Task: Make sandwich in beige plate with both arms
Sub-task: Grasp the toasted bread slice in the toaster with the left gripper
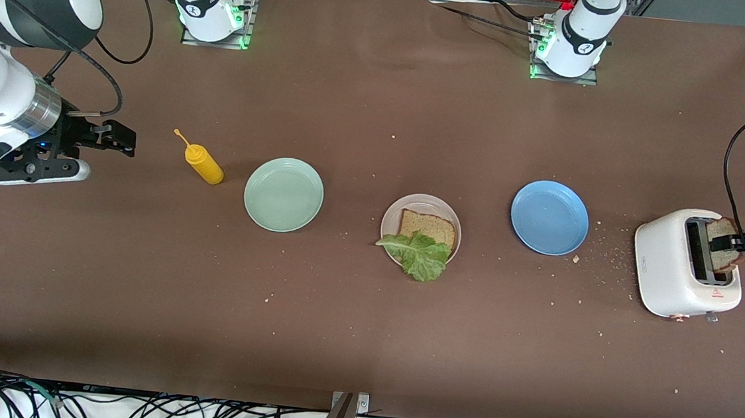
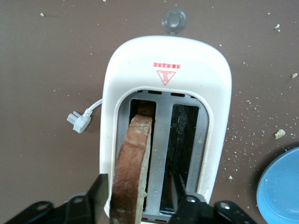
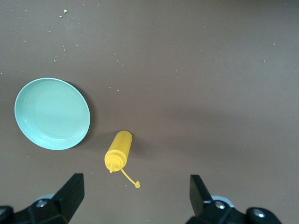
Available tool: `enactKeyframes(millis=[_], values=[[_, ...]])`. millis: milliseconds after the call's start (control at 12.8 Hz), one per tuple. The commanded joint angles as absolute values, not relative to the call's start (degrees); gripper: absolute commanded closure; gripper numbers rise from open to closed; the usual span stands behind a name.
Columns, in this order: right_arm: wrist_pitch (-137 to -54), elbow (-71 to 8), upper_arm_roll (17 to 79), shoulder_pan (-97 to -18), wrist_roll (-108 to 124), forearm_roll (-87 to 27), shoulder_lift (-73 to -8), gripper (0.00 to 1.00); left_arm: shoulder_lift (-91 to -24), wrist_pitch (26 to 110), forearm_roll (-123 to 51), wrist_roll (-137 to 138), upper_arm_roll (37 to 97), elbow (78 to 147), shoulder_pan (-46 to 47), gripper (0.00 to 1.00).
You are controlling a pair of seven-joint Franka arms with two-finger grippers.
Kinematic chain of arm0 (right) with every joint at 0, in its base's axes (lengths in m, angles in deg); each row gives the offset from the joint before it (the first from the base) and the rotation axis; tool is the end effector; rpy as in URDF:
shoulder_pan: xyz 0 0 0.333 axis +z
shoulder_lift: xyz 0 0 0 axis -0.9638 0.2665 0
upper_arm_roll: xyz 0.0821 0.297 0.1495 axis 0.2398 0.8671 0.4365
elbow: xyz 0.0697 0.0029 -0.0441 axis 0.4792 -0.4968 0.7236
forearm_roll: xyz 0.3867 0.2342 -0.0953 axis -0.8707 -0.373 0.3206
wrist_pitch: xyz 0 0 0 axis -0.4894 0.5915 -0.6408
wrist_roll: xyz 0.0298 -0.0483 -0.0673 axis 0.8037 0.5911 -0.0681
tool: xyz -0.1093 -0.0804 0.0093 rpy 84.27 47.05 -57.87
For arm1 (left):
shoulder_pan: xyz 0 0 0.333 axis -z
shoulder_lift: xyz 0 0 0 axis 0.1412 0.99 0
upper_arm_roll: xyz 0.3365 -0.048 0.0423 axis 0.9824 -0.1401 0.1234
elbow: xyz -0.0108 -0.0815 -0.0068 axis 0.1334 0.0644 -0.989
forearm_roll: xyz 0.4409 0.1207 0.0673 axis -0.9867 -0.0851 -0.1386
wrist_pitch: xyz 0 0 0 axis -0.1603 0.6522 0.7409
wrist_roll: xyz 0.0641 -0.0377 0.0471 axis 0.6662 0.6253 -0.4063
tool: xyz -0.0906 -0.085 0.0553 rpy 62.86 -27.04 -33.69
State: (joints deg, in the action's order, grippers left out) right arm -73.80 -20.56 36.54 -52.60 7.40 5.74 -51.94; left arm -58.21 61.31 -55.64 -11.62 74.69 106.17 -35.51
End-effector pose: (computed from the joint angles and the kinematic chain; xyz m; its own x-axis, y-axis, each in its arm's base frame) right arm 0.6817 0.0780 0.5164 0.9813 0.1632 -0.1021 0.1668 -0.9856 0.0277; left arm 0.6886 0.2398 0.3284 0.9823 0.1324 -0.1323 0.1224 -0.9891 -0.0816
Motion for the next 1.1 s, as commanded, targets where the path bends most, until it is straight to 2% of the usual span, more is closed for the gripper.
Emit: enactKeyframes(millis=[0,313,626,1017], values=[[-73.22,-19.67,36.66,-52.66,8.12,6.36,-51.72,0.00,-59.80,60.90,-57.34,-11.52,73.92,106.57,-35.71,1.00],[-73.13,-19.76,36.75,-52.66,8.12,6.45,-51.72,0.00,-61.99,58.63,-57.34,-11.96,73.75,106.21,-35.45,1.00],[-73.13,-19.84,36.75,-52.66,8.12,6.45,-51.72,0.00,-64.81,52.48,-57.34,-11.17,71.47,104.37,-35.19,1.00],[-73.13,-19.93,36.75,-52.66,8.12,6.45,-51.72,0.00,-66.30,42.03,-57.69,-10.73,68.83,96.57,-33.44,1.00]])
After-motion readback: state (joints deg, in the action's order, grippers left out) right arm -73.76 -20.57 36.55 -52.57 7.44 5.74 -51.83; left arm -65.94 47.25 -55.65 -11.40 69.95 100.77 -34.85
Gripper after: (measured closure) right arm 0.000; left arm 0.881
